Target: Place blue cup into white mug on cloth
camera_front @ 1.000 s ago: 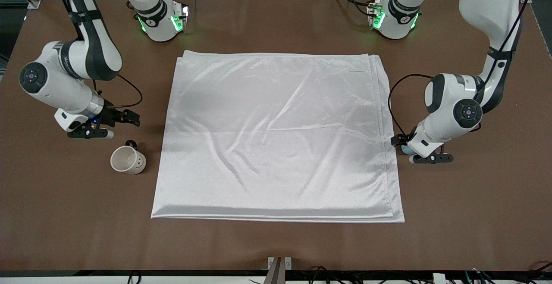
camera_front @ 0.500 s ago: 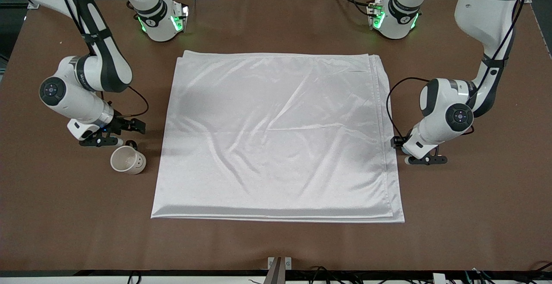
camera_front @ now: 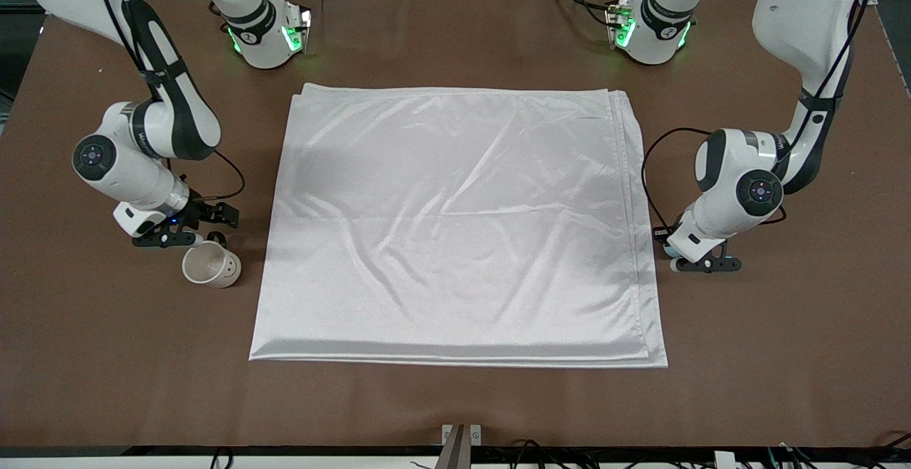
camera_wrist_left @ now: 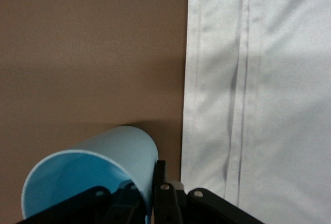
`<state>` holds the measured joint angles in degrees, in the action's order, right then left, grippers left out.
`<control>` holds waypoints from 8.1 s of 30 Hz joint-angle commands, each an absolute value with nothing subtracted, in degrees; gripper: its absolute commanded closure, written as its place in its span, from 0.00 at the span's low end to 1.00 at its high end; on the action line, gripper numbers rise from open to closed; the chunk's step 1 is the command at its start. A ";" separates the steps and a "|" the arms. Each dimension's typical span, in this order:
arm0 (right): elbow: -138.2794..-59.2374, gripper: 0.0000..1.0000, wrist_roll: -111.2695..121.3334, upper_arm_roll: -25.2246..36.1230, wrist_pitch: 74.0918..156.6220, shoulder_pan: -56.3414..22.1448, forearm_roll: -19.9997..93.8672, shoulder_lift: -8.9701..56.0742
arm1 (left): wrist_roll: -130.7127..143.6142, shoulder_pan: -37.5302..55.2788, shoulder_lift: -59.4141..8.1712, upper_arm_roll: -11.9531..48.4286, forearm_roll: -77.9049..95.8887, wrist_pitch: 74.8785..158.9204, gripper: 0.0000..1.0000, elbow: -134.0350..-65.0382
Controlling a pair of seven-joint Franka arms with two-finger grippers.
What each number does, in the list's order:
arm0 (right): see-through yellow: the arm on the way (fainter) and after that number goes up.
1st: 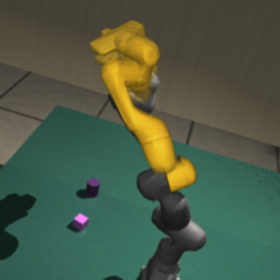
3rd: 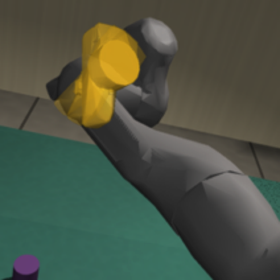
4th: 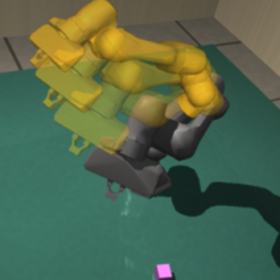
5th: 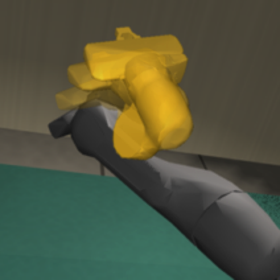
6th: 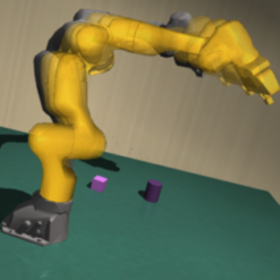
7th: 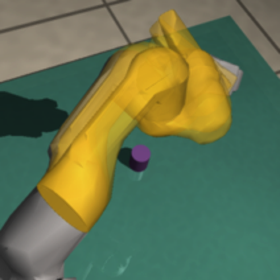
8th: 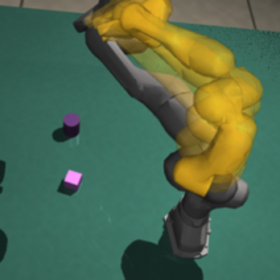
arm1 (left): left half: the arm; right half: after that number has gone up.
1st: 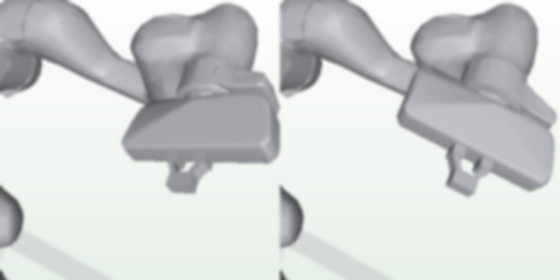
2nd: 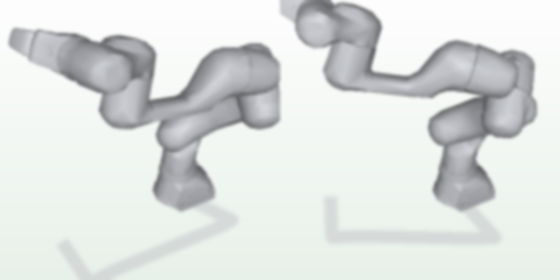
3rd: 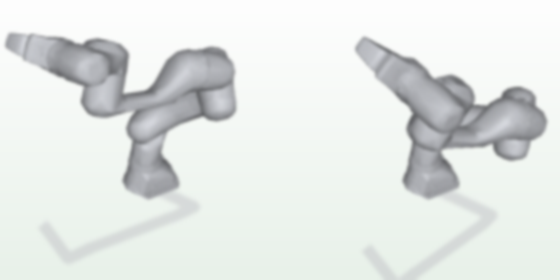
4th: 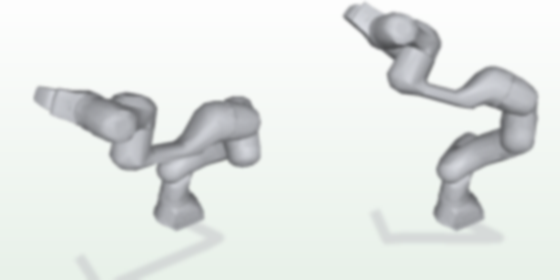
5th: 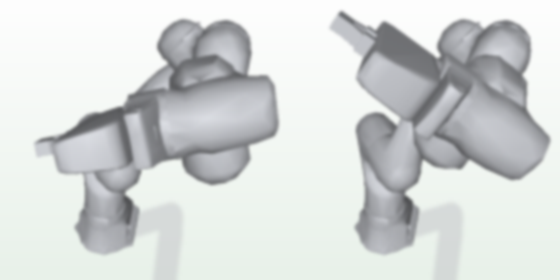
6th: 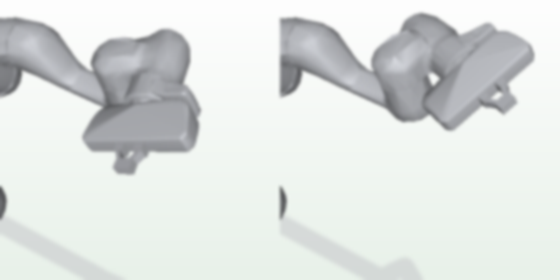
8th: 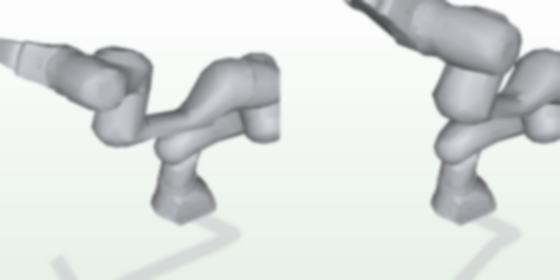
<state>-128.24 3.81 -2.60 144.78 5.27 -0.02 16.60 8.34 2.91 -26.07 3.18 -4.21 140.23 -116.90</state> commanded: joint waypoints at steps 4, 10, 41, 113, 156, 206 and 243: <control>-127.35 0.15 4.48 -2.99 145.20 6.33 -0.79 17.49 | 8.09 2.90 -25.93 3.25 -5.54 140.89 1.00 -116.81; -126.12 0.24 4.48 -2.99 145.20 6.33 -0.79 18.72 | 8.09 2.64 -25.14 3.34 -5.54 140.71 1.00 -116.28; -124.37 1.00 4.13 -3.08 141.86 5.98 -0.70 17.40 | 8.52 2.46 -14.07 3.43 -5.45 137.91 1.00 -116.02; -85.70 1.00 -37.53 -4.83 128.85 -42.62 3.60 38.05 | 8.35 2.46 -2.02 5.98 -5.45 120.41 1.00 -114.26; -85.43 0.00 -41.48 -4.75 121.39 -44.47 0.88 34.64 | 12.39 2.46 -2.28 10.19 -5.36 120.41 1.00 -113.47; -81.83 0.00 -14.86 -2.29 84.73 -8.26 -2.99 7.12 | 60.02 20.74 -32.16 27.95 -15.20 115.05 1.00 -90.18; -79.89 0.00 -6.34 -1.58 90.35 -2.55 -2.02 6.50 | 62.67 28.65 -40.25 21.10 -17.84 115.84 1.00 -81.74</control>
<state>-80.32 -10.44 -1.17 90.18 -4.05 -2.86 6.82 60.20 27.03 -38.47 22.18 -16.02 116.75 -84.09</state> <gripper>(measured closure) 0.000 0.960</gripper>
